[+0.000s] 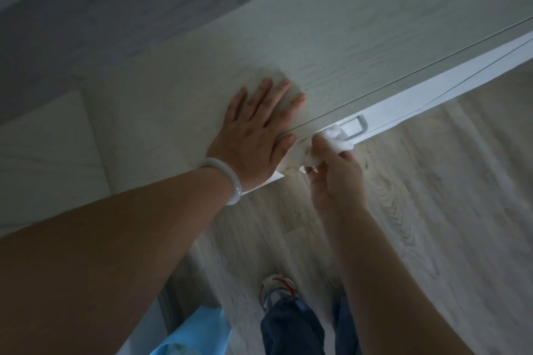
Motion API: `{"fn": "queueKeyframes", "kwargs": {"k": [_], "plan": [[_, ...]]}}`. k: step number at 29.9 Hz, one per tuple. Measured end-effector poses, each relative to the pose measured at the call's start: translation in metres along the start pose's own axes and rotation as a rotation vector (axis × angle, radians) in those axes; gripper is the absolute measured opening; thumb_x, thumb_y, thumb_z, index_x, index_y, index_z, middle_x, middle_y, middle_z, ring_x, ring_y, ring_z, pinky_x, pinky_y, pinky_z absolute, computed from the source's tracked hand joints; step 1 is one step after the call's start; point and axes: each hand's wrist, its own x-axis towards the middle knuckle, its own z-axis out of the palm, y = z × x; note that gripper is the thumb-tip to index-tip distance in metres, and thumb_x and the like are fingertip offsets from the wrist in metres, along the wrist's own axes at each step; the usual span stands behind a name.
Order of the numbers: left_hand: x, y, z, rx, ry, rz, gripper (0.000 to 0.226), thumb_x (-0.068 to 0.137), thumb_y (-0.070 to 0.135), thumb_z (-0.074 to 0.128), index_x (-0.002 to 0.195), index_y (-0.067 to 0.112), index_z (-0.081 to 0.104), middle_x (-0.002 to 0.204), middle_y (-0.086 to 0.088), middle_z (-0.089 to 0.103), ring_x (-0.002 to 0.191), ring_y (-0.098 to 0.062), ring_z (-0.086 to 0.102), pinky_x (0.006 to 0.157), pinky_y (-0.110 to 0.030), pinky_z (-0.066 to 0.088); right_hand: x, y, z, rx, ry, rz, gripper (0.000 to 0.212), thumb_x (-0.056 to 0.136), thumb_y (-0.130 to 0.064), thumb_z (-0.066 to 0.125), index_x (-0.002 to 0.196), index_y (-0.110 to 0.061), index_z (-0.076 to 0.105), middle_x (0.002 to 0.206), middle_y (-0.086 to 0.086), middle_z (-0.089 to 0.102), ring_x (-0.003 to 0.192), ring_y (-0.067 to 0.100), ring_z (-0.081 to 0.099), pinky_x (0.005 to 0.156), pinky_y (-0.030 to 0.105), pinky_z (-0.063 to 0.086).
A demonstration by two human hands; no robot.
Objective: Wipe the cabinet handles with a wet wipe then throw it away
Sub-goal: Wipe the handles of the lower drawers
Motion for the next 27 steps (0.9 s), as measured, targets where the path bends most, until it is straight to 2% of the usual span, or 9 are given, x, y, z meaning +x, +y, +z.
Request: {"fn": "queueKeyframes", "kwargs": {"k": [3, 5, 8, 10, 12, 16, 20, 24, 27], "plan": [[0.0, 0.0, 0.001, 0.018, -0.016, -0.006, 0.055, 0.097, 0.044, 0.02, 0.151, 0.032, 0.017, 0.16, 0.002, 0.015, 0.148, -0.021, 0.014, 0.117, -0.047, 0.016, 0.019, -0.028, -0.01, 0.117, -0.02, -0.075, 0.009, 0.082, 0.001, 0.064, 0.087, -0.004, 0.059, 0.079, 0.01, 0.061, 0.075, 0.021, 0.06, 0.084, 0.039, 0.047], [0.0, 0.0, 0.001, 0.017, -0.021, -0.004, 0.055, 0.097, 0.043, 0.02, 0.151, 0.032, 0.016, 0.16, 0.002, 0.014, 0.148, -0.021, 0.014, 0.117, -0.047, 0.016, 0.026, -0.037, -0.014, 0.141, -0.003, -0.102, 0.013, 0.082, 0.003, 0.063, 0.074, -0.005, 0.056, 0.065, 0.008, 0.056, 0.064, 0.018, 0.057, 0.074, 0.03, 0.047], [0.0, 0.0, 0.001, 0.013, -0.024, -0.007, 0.055, 0.097, 0.043, 0.021, 0.151, 0.031, 0.017, 0.16, 0.002, 0.015, 0.148, -0.021, 0.014, 0.117, -0.047, 0.016, 0.013, -0.019, -0.007, 0.015, 0.029, -0.086, 0.007, 0.089, 0.002, 0.058, 0.088, -0.003, 0.063, 0.068, 0.004, 0.064, 0.06, 0.012, 0.062, 0.059, 0.024, 0.052], [0.0, 0.0, 0.001, 0.022, -0.022, -0.006, 0.055, 0.097, 0.043, 0.021, 0.151, 0.03, 0.018, 0.16, 0.001, 0.017, 0.147, -0.022, 0.016, 0.116, -0.048, 0.018, -0.002, -0.003, -0.003, -0.065, -0.035, -0.016, 0.012, 0.089, -0.001, 0.061, 0.101, -0.001, 0.063, 0.081, 0.005, 0.068, 0.07, 0.013, 0.066, 0.064, 0.025, 0.054], [0.0, 0.0, 0.001, 0.031, -0.024, -0.005, 0.055, 0.097, 0.043, 0.021, 0.151, 0.03, 0.019, 0.16, 0.0, 0.017, 0.147, -0.022, 0.016, 0.116, -0.049, 0.019, -0.003, -0.008, -0.005, -0.058, -0.037, -0.013, 0.013, 0.085, 0.001, 0.065, 0.098, -0.003, 0.064, 0.084, 0.006, 0.069, 0.075, 0.015, 0.066, 0.071, 0.026, 0.054], [0.001, 0.0, 0.0, 0.033, -0.028, 0.005, 0.055, 0.097, 0.042, 0.02, 0.151, 0.029, 0.018, 0.16, 0.0, 0.016, 0.147, -0.022, 0.015, 0.117, -0.048, 0.018, 0.019, -0.049, -0.01, -0.075, 0.118, -0.171, 0.012, 0.084, 0.0, 0.068, 0.095, -0.004, 0.064, 0.073, 0.001, 0.069, 0.069, 0.013, 0.066, 0.07, 0.027, 0.057], [0.0, -0.001, 0.001, 0.037, -0.029, 0.003, 0.055, 0.097, 0.043, 0.02, 0.151, 0.029, 0.017, 0.16, 0.0, 0.014, 0.148, -0.021, 0.014, 0.117, -0.048, 0.017, 0.014, -0.05, -0.009, -0.194, 0.242, -0.172, 0.021, 0.089, -0.02, 0.067, 0.104, -0.006, 0.06, 0.087, 0.005, 0.068, 0.082, 0.02, 0.067, 0.074, 0.039, 0.058], [0.001, 0.0, 0.001, 0.043, -0.018, 0.006, 0.055, 0.098, 0.043, 0.02, 0.151, 0.029, 0.018, 0.16, 0.0, 0.015, 0.148, -0.021, 0.014, 0.117, -0.047, 0.017, 0.004, -0.056, -0.012, -0.015, 0.255, -0.17, 0.024, 0.096, -0.032, 0.055, 0.095, -0.009, 0.061, 0.082, 0.005, 0.066, 0.079, 0.023, 0.067, 0.083, 0.05, 0.054], [0.001, -0.001, 0.001, 0.05, -0.009, 0.005, 0.055, 0.098, 0.043, 0.021, 0.151, 0.029, 0.019, 0.16, 0.0, 0.016, 0.147, -0.021, 0.015, 0.117, -0.047, 0.018, 0.002, -0.062, -0.014, 0.036, 0.219, -0.209, 0.019, 0.096, -0.025, 0.054, 0.102, -0.007, 0.056, 0.089, 0.006, 0.064, 0.079, 0.021, 0.067, 0.084, 0.047, 0.054]]}}
